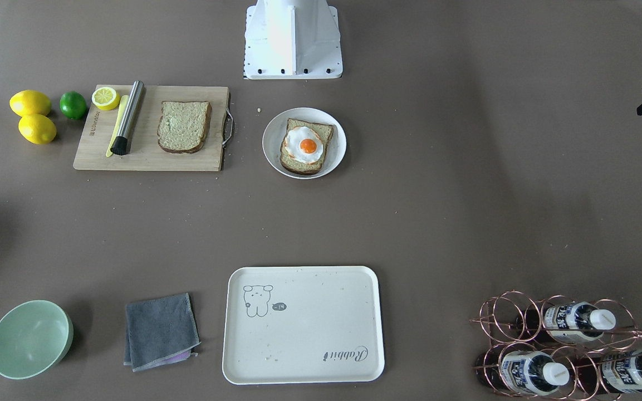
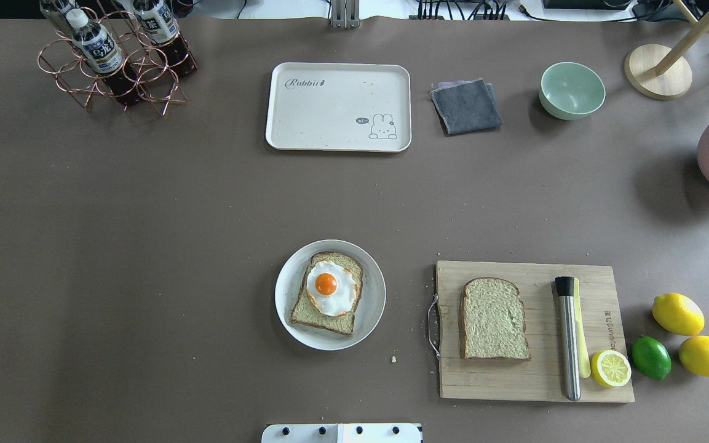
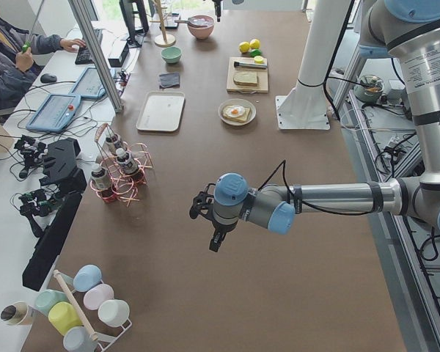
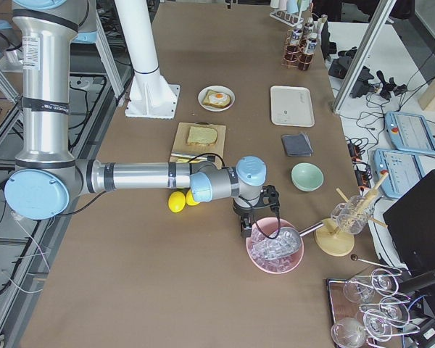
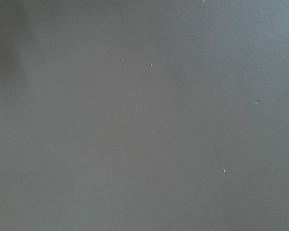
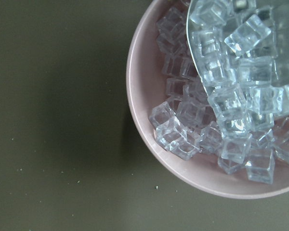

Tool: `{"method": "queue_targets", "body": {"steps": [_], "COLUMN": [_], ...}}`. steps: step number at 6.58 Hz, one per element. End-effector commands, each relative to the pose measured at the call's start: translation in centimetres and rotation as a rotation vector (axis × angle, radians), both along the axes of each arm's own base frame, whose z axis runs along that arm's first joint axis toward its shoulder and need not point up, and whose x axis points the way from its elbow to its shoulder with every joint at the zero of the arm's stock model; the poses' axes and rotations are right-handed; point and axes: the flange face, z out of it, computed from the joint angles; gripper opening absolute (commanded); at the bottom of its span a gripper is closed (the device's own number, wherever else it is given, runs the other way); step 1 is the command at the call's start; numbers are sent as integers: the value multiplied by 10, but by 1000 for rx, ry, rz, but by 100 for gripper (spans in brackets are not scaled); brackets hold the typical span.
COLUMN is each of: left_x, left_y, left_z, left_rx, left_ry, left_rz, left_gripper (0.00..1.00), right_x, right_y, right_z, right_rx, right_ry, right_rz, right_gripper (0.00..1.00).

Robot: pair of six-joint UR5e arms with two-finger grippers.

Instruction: Make sandwich and place on tray

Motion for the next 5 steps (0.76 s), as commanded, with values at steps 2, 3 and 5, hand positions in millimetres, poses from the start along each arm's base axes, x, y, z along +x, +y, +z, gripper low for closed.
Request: {"method": "queue_targets", "body": {"steps": [2, 3, 5], "left_x": [1, 1, 1], "left_y": [-1, 0, 0], "left_z": [-3, -2, -3], "left_rx": [9, 9, 11], "left_ry": [10, 10, 10], "left_rz": [7, 8, 9], "left_gripper": [98, 98, 98], "right_x": [-8, -12, -17], "right_y": [-7, -8, -18], "right_z": [-4, -5, -20], "right_rx": [-8, -6, -50], "right_ry": [12, 11, 4], "right_rz": [9, 1, 30], "right_gripper": [100, 100, 100]}}
